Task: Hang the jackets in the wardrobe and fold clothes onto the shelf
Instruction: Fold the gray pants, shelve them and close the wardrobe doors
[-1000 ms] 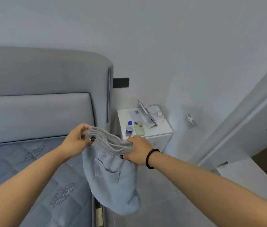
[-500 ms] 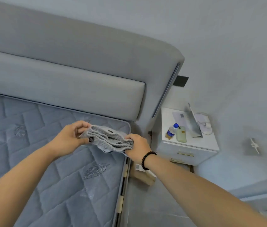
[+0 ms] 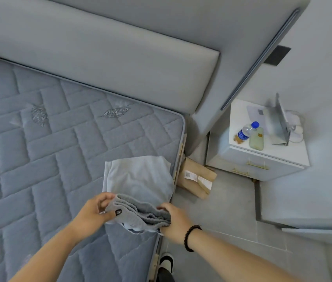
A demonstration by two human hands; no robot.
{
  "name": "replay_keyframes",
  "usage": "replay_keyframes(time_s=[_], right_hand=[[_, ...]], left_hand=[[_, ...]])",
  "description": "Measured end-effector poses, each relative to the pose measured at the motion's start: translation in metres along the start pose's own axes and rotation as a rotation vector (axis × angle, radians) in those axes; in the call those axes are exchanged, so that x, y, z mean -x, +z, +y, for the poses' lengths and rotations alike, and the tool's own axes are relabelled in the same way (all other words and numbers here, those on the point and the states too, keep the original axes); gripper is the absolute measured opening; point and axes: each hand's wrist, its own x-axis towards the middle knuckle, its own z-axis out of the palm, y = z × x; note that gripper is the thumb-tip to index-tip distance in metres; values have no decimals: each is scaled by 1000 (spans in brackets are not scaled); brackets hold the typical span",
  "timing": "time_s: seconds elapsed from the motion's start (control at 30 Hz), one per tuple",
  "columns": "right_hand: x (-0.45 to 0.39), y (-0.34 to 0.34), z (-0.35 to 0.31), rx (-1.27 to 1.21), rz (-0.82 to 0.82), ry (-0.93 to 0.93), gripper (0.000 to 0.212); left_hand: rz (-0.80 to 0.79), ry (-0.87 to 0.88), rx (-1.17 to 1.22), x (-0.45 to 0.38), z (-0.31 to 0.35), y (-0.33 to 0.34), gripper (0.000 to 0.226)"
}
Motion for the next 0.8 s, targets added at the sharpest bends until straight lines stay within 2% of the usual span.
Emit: replay_keyframes(time_s=[0.13,0.23,0.33,0.37,0.43,0.5,0.53,0.6,0.67,0.8], right_hand=[[-31,-15,-10,1,43,-8,31],[-56,-27,-26,-18,95,-39,33],[-95,-42,-35,-54,178,-61,35],[-110,-49,-38,-80,208,-52,46],[-137,-61,-37,-114,204,31,91],[-155,-65,-27,-64,97,184,130],[-162,-63,-16,-14,42,256,137],[-175,-52,11,10,-16,350,141],[-183,-39,39,-80,-39,408,141],[-200,-15,75,-221,-37,493,139]], left_hand=[[164,-42,151,-20,-17,-1,37],[301,-52,284,-43,-22,-6,33],[357,-19,403,-85,-22,-16,32],[399,-3,434,-104,-20,-18,31],[540,18,455,-136,-19,-18,25],[679,-39,455,-156,-31,-10,20],[729,-91,449,-162,-43,-3,18],[759,-178,407,-166,-74,9,15],[736,-254,314,-164,-104,17,19],[747,-248,105,-167,-126,11,56]])
